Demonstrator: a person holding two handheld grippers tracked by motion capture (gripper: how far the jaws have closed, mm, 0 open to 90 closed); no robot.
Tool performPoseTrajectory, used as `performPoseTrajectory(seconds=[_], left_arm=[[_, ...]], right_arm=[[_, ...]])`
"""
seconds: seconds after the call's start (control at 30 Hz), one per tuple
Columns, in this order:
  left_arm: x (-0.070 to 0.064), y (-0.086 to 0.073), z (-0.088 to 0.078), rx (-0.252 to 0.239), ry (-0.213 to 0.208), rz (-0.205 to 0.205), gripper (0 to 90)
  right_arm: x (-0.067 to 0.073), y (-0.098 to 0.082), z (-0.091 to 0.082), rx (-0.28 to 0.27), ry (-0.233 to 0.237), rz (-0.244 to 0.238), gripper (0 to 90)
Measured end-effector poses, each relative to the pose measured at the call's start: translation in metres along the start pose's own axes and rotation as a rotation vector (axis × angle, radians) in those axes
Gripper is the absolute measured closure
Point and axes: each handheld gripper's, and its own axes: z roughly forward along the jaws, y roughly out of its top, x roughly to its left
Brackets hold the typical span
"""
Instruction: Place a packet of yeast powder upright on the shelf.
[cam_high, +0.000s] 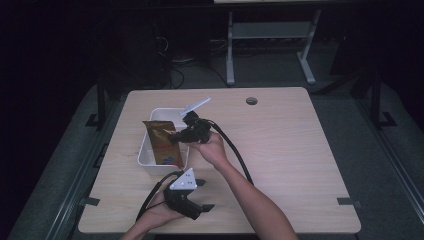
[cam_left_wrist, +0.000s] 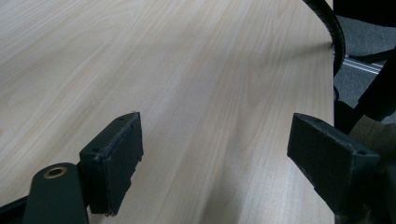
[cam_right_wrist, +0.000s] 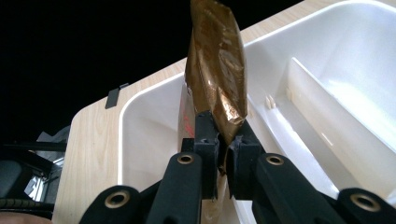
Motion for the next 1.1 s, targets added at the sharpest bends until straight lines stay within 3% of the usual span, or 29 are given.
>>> performPoseTrajectory(seconds=[0.7, 1.1], left_arm=[[0.001, 0.000, 0.000, -0.006, 0.007, -0.005, 17.8], [0.001, 0.001, 0.001, -0.003, 0.005, -0.001, 17.8]], right_arm=[[-0.002, -0.003, -0.016, 0.005, -0.001, 0.013, 64.7], [-0.007, -0.004, -0.032, -0.005, -0.008, 0.048, 54.6]])
